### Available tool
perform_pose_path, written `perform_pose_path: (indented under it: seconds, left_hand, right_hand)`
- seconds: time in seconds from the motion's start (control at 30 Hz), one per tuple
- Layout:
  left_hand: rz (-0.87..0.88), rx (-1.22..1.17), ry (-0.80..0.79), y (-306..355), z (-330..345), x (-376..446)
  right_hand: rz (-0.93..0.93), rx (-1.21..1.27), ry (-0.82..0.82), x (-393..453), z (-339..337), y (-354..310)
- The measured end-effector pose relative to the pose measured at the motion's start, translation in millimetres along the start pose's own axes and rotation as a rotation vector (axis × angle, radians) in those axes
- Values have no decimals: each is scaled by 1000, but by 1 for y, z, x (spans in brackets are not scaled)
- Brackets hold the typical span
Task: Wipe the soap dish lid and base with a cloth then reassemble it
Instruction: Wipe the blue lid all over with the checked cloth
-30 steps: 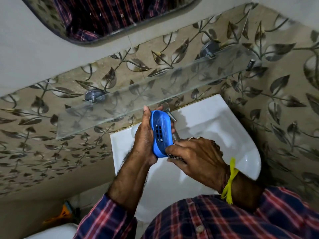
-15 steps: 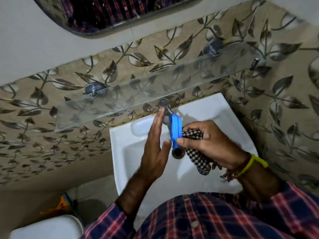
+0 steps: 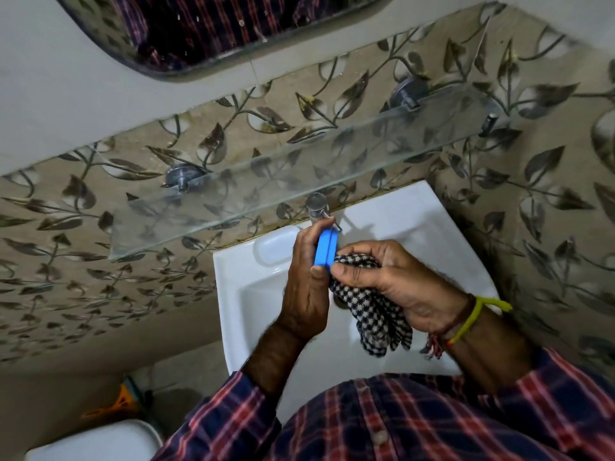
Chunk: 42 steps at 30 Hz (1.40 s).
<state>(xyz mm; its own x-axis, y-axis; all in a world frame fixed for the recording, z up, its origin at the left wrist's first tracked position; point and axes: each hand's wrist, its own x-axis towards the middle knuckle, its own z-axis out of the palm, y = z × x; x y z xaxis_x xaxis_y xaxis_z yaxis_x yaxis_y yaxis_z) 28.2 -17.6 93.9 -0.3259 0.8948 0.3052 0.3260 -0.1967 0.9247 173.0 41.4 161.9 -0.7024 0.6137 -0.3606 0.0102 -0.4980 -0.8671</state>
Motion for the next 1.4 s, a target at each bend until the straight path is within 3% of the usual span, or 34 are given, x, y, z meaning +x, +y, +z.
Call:
perform_pose_path:
  seconds: [0.2, 0.33, 0.5, 0.77, 0.97, 1.13, 1.3, 1.4]
  left_hand:
    - [-182, -176, 5, 13, 1, -4]
    - [-177, -222, 7, 25, 1, 7]
    - [-213, -282, -33, 30, 2, 9]
    - [-202, -291, 15, 40, -6, 24]
    - [-294, -329, 55, 43, -6, 29]
    - [-456, -406, 70, 49, -10, 33]
    - [-610, -591, 34, 53, -17, 39]
    - [-664, -661, 28, 52, -21, 39]
  right_hand:
    - [11, -27, -13, 1, 2, 1]
    - [-96, -221, -25, -1, 7, -2]
    - [-155, -285, 5, 3, 10, -6]
    - [-141, -444, -47, 2, 14, 4]
    - [-171, -629, -57, 2, 11, 5]
    - [-285, -916, -17, -2, 12, 15]
    - [-656, -1315, 116, -12, 8, 28]
    - [-778, -1397, 160, -8, 6, 35]
